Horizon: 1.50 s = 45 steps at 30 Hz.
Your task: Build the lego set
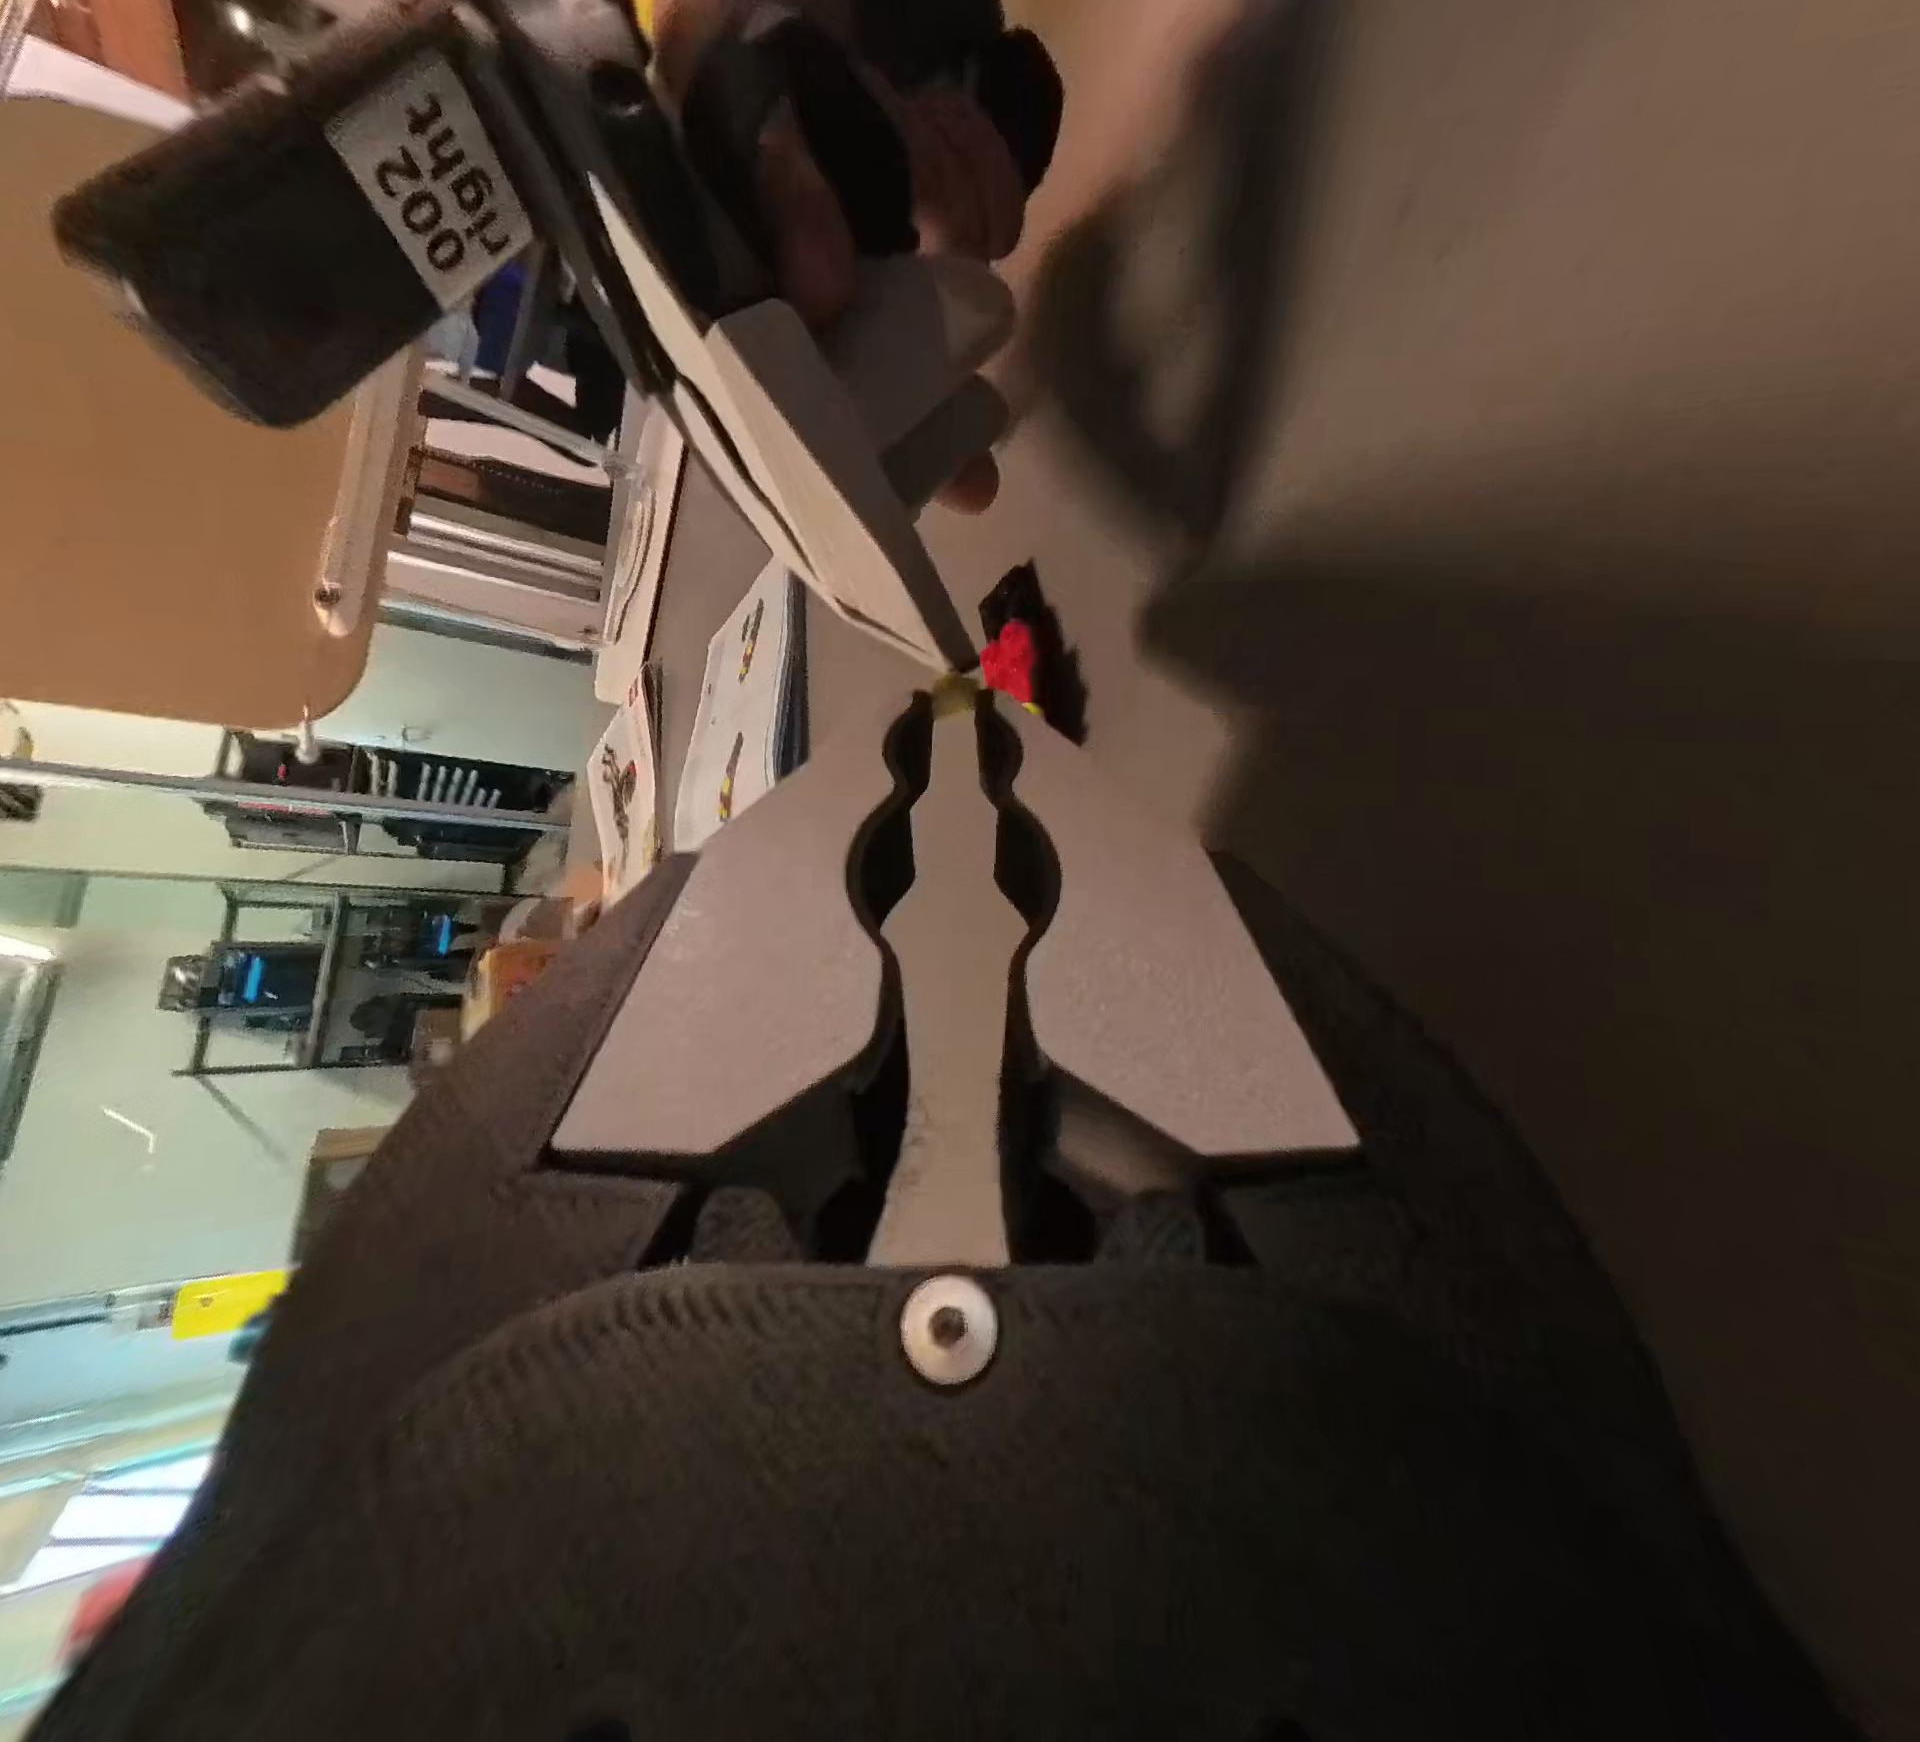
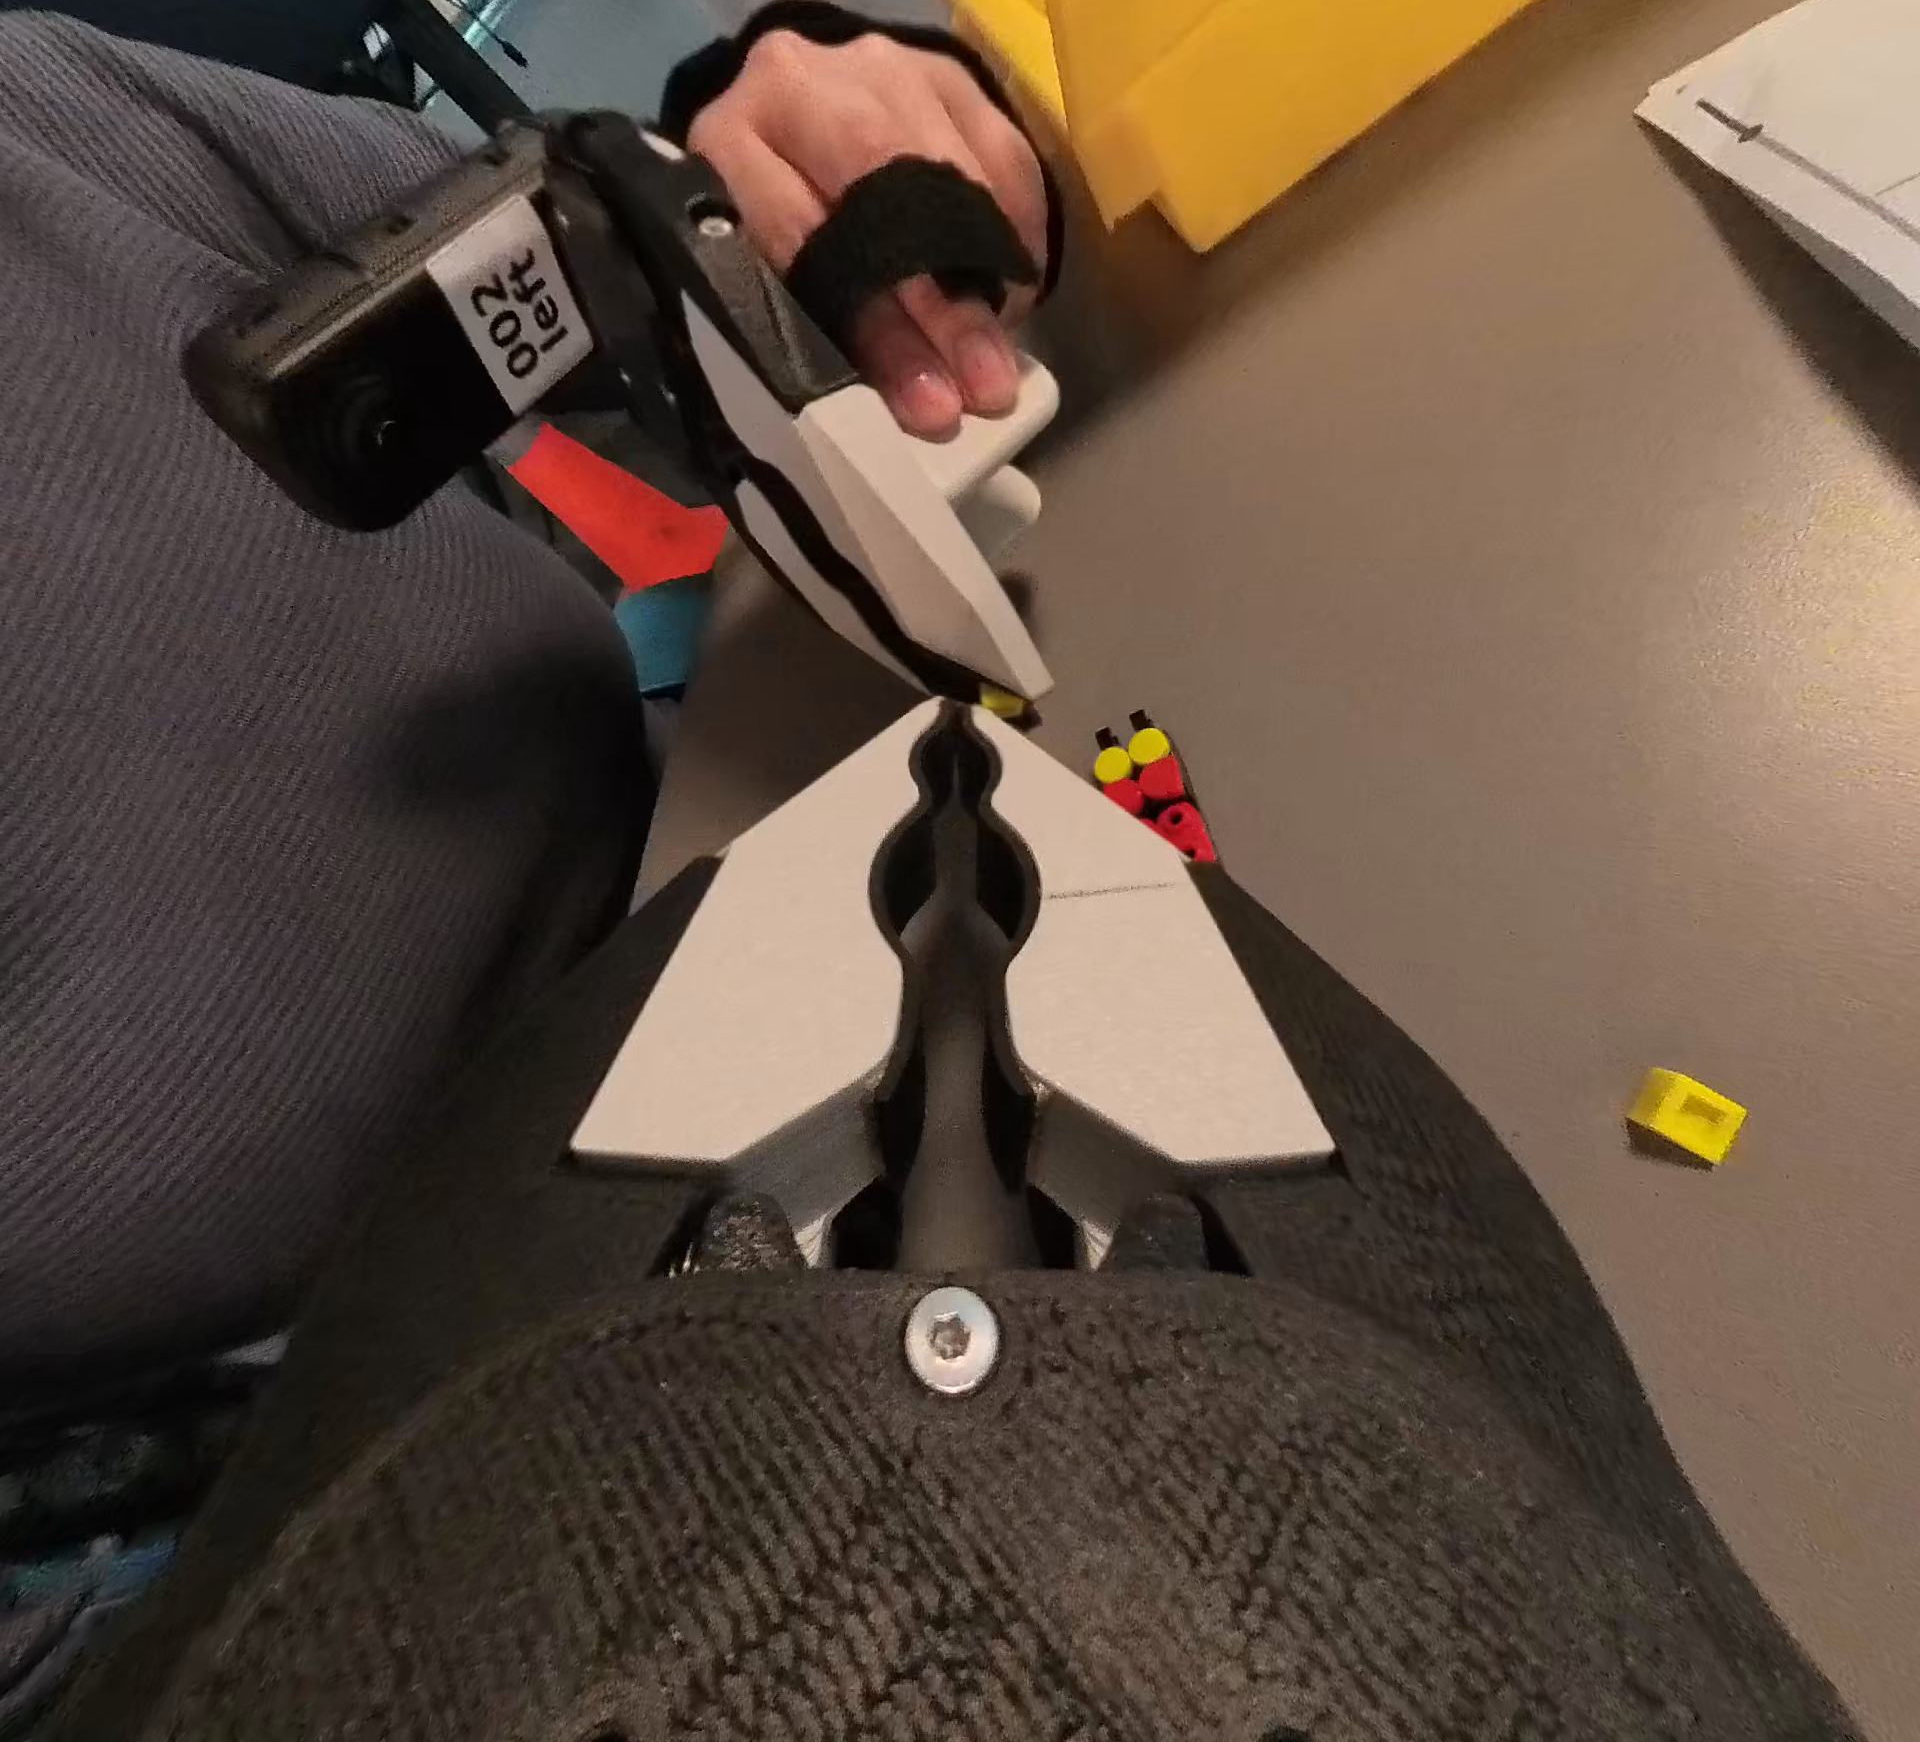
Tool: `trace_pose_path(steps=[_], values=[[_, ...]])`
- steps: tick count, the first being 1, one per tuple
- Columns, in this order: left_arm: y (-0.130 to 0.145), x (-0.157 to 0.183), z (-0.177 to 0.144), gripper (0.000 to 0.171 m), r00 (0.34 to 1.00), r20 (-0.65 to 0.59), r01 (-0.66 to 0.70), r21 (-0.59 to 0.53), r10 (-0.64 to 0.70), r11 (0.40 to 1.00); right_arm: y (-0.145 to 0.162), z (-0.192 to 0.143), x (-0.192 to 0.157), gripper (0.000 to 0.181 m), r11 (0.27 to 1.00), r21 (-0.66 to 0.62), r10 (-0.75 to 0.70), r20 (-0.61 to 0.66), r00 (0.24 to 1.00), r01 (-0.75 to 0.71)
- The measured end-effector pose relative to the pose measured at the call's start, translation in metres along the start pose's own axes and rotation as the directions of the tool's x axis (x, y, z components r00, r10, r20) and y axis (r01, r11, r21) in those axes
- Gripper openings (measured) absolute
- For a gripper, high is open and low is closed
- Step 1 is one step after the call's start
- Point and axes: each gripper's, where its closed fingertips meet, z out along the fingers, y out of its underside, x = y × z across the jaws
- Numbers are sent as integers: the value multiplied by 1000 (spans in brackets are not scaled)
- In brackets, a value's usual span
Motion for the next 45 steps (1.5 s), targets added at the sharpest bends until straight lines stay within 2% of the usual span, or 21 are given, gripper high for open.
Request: trace_pose_path(steps=[4,8,10,13,17,20,22,27,29,35,41,43,44,45], values=[[-2,-8,1,8,985,-1,174,19,-174,985,-3,-6,2,0,999,7,-48,-57,997,48],[4,-13,0,8,969,-15,245,11,-245,969,-3,-17,13,0,998,19,-56,-134,989,59],[15,-10,2,8,973,-31,227,-49,-229,973,-3,-22,19,7,997,24,-67,-166,984,71],[27,-2,4,8,968,-101,213,-153,-230,965,-5,-28,23,7,995,33,-82,-201,976,90],[42,-5,8,8,940,-164,240,-307,-299,921,-12,-39,32,5,990,83,-94,-244,965,117],[29,-22,10,8,951,-159,224,-240,-266,944,-16,-41,31,9,982,116,-119,-243,963,151],[16,-32,11,8,970,-149,168,-166,-193,972,-22,-39,19,12,976,166,-115,-175,978,144],[-11,-37,13,8,984,-167,61,-38,-67,997,-25,-39,12,13,974,203,-79,-113,990,101],[-13,-38,14,8,984,-174,33,-38,-39,999,-25,-40,8,7,973,212,-75,-82,994,91],[-18,-37,13,8,980,-197,0,-20,-4,1000,-24,-42,3,7,972,227,-51,-27,998,56],[-14,-36,16,8,978,-207,-17,-64,3,998,-21,-38,7,5,976,213,-45,-42,998,53],[-15,-35,16,8,978,-203,36,-75,-50,997,-21,-40,6,2,975,213,-62,-46,997,70],[-13,-37,17,10,975,-185,105,-99,-122,990,-21,-42,6,0,973,218,-72,-52,996,81],[-9,-37,17,26,963,-179,179,-138,-202,974,-21,-44,7,0,972,217,-79,-62,995,91]])
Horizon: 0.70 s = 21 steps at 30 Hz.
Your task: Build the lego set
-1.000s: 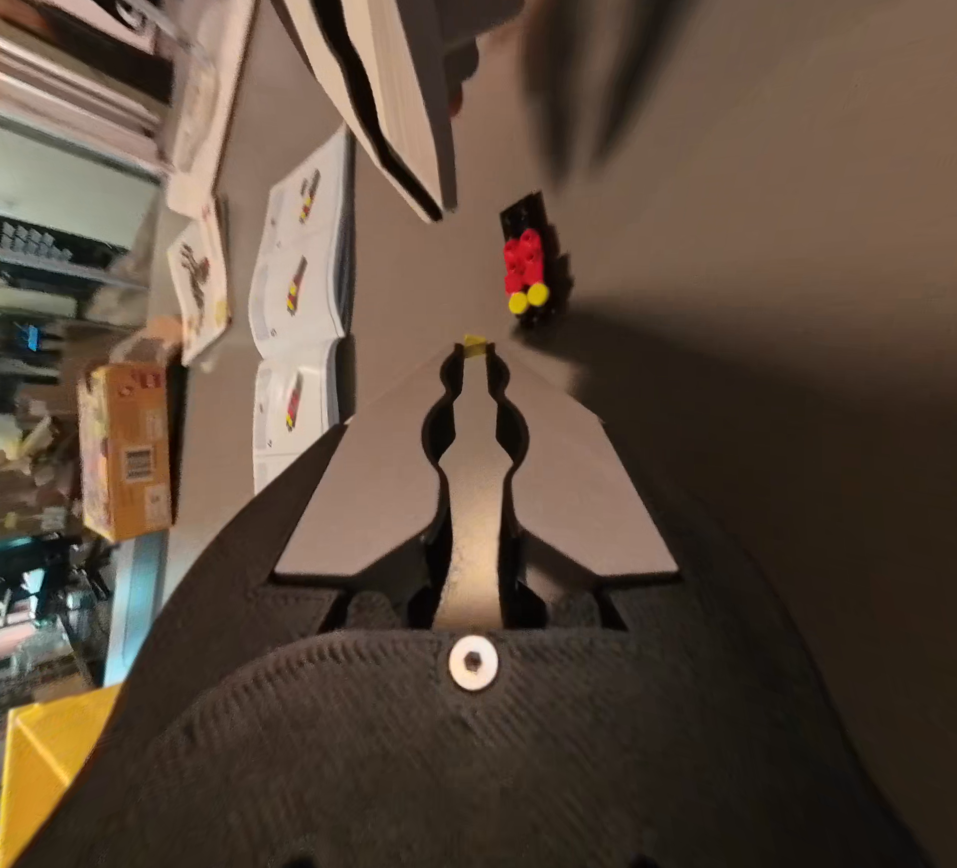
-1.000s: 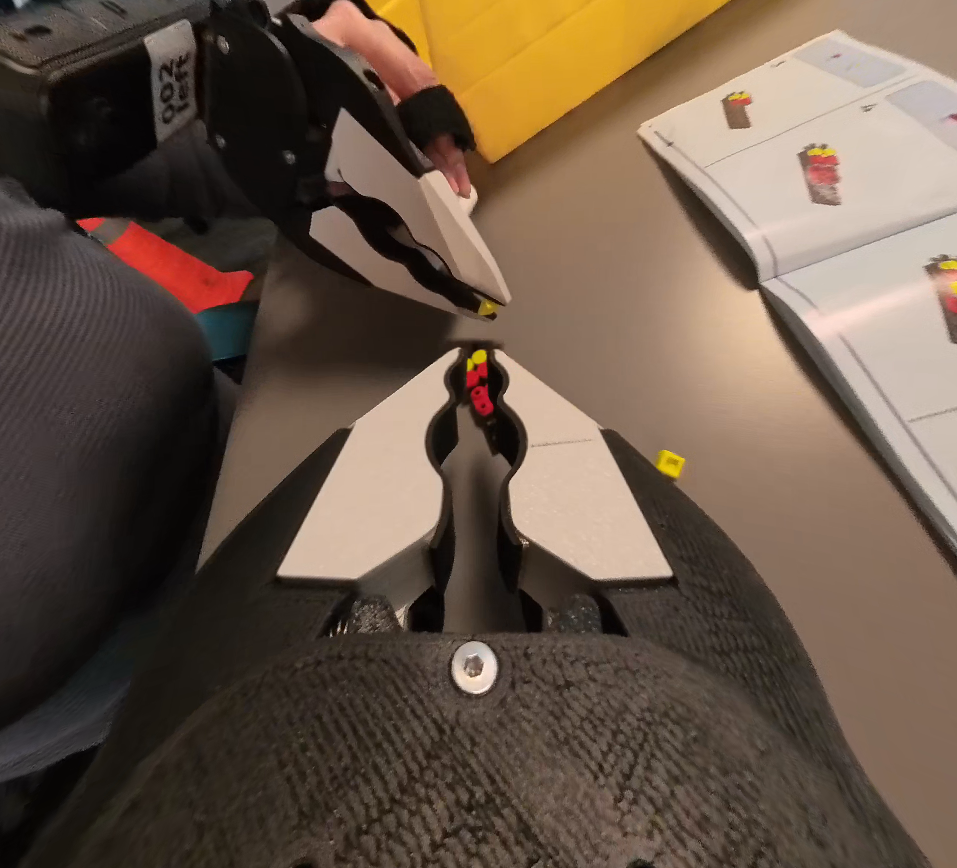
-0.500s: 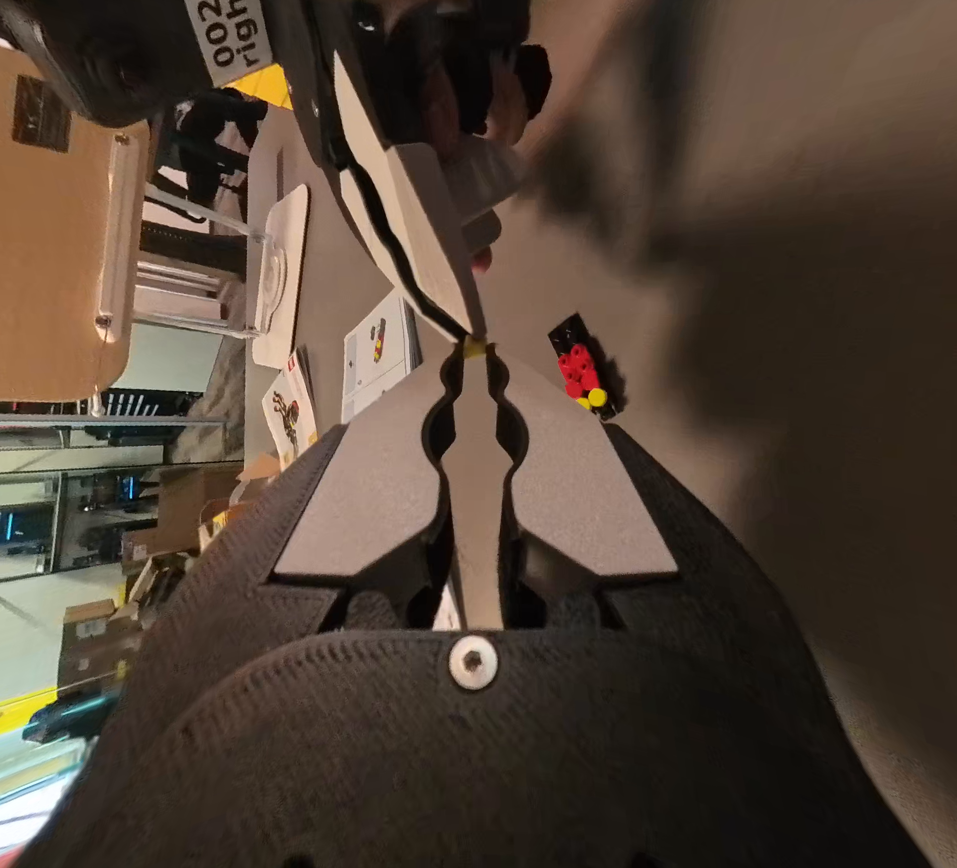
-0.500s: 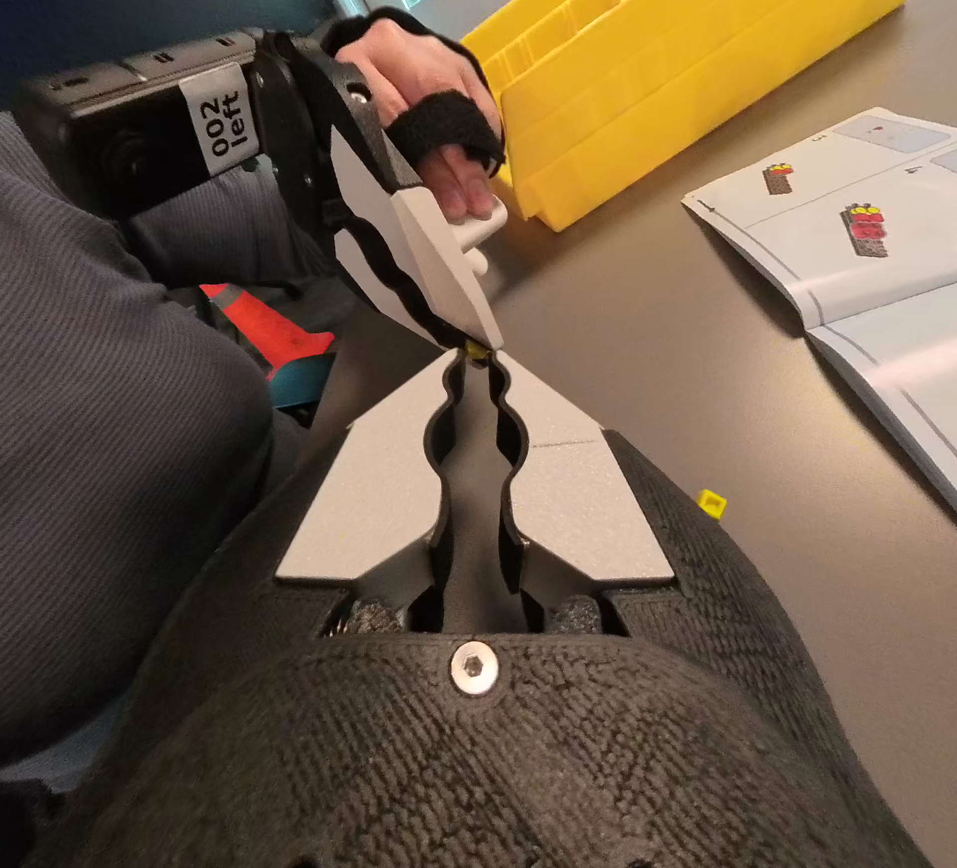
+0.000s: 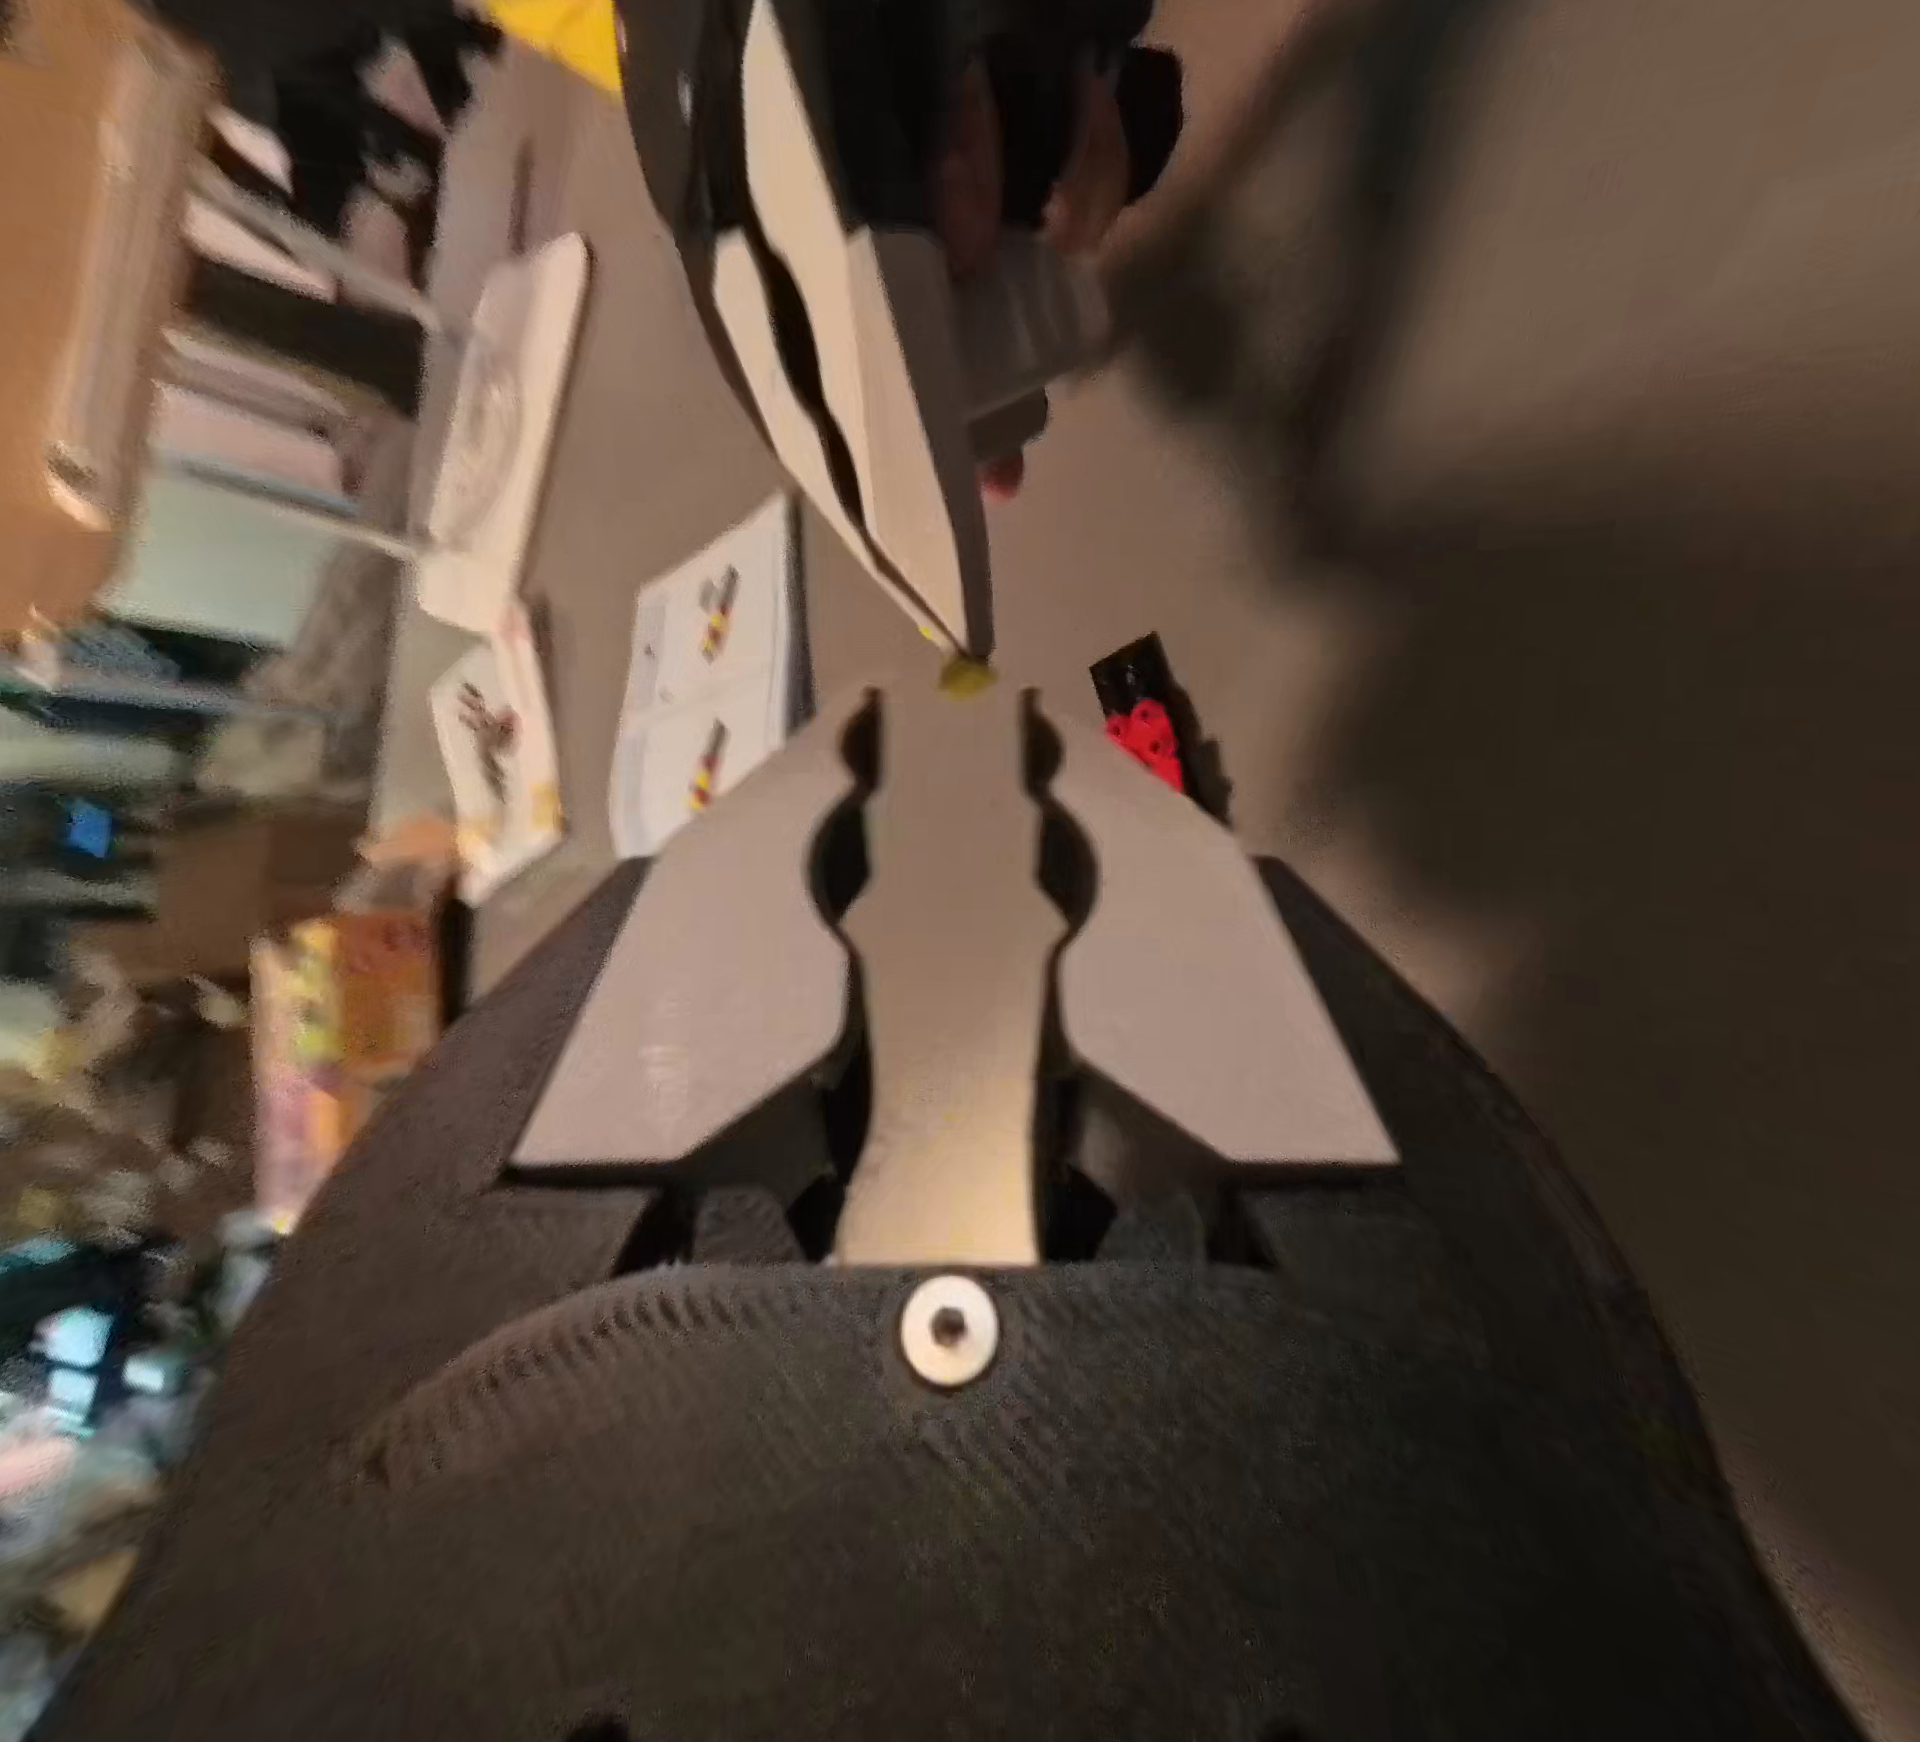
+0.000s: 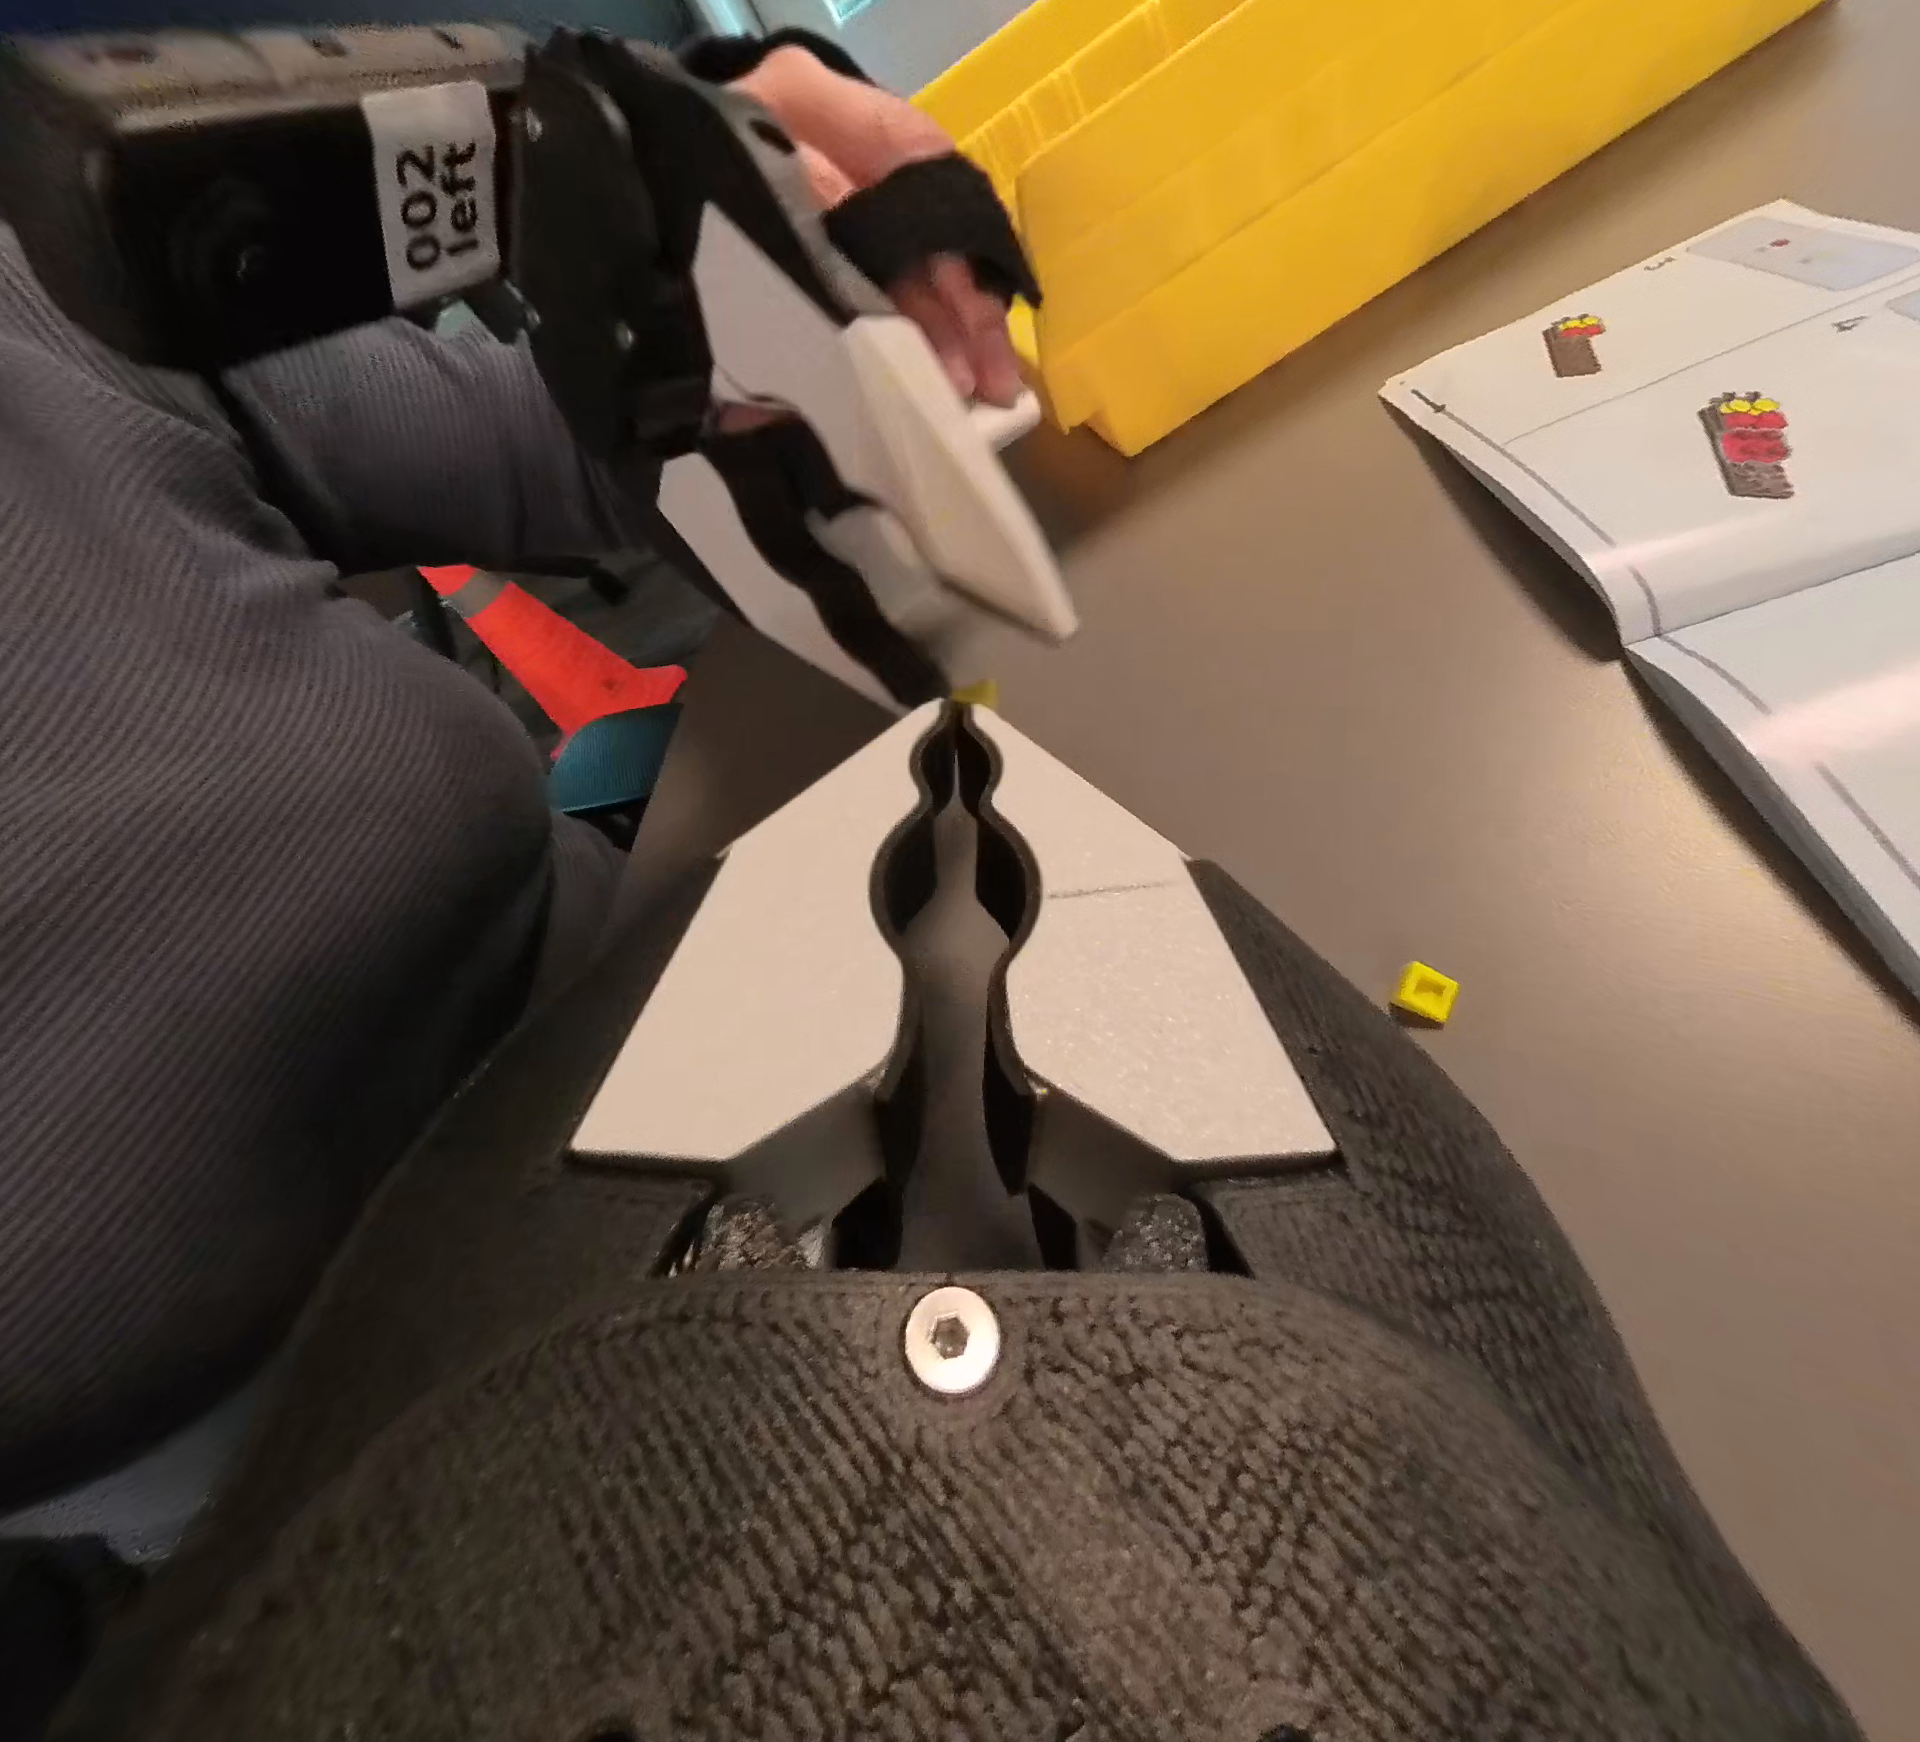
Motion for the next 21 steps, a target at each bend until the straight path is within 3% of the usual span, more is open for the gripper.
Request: trace_pose_path(steps=[1,3,6,11,14,17,21], values=[[5,4,0,44,996,-32,82,-33,-83,996,1,-2,2,0,1000,-3,-12,-12,1000,12],[10,18,0,60,967,-107,227,-59,-232,972,4,-4,5,0,999,-21,-33,-33,999,32],[18,25,4,50,937,-102,329,-57,-333,943,9,-4,9,0,998,-46,-50,-58,997,47],[34,45,8,59,884,-147,424,-144,-443,894,25,-7,21,0,982,-160,-120,-142,983,96],[30,44,6,57,865,-154,466,-108,-478,878,28,-9,27,0,964,-206,-207,-189,960,167],[20,38,5,53,870,-140,474,-34,-473,880,25,-10,32,4,951,-201,-277,-221,935,235],[26,37,14,55,869,-103,481,-57,-485,875,16,-19,36,12,938,-157,-341,-270,900,308]])
